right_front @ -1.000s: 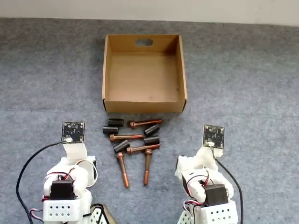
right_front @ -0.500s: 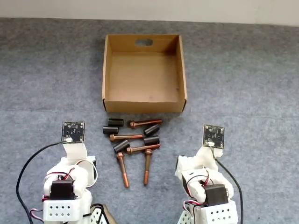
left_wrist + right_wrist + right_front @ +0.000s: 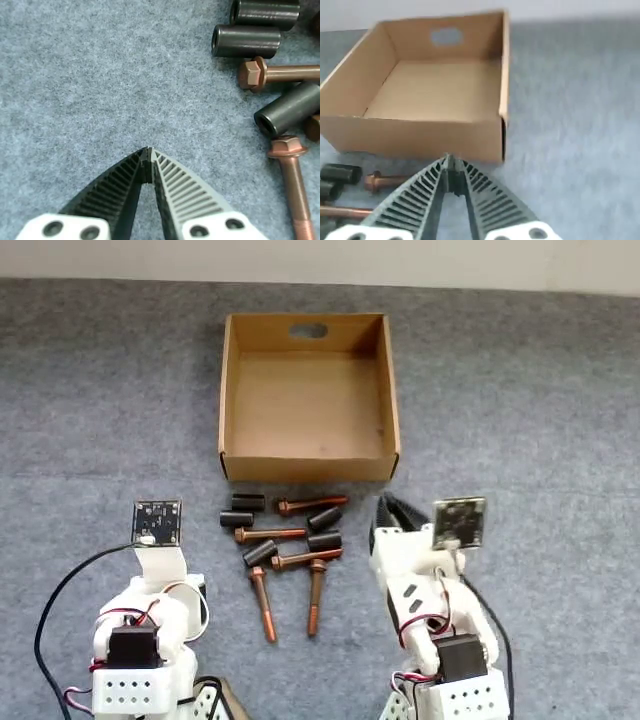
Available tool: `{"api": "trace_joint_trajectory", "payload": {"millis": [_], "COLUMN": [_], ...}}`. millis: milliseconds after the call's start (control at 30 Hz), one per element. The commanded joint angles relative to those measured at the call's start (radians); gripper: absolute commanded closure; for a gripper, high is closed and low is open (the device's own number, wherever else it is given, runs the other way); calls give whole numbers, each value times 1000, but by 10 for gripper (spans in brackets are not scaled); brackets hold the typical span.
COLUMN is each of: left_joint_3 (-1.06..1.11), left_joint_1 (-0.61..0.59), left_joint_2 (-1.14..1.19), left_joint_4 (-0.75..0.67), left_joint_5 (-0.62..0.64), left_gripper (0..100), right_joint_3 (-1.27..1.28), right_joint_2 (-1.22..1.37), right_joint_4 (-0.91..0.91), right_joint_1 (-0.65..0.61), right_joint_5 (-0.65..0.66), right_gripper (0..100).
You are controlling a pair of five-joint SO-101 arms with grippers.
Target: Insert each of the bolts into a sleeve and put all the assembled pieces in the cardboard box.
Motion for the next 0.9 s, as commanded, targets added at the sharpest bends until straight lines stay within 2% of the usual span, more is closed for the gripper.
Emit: {"api": "trace_joint_trajectory", "payload": {"millis": [0, 100, 300, 500, 733, 867], "left_joint_3": [18, 18, 18, 18, 18, 18], "left_joint_1": [16, 16, 16, 16, 16, 16], "left_joint_2": [-7, -7, -7, -7, -7, -7], "left_joint_4": [2, 2, 2, 2, 2, 2], "left_joint_5": [0, 0, 0, 0, 0, 0], "left_gripper": [989, 989, 989, 989, 989, 989], "right_joint_3": [108, 5, -292, -552, -811, -865], "right_joint_2": [-5, -4, -4, 25, 412, 690], "right_joint_4": [-56, 16, 283, 407, 535, 564], "right_joint_1": [-35, -67, -105, -104, -105, -157], "right_joint_5": [209, 216, 302, 328, 328, 328], "right_gripper": [992, 984, 823, 822, 822, 831]}}
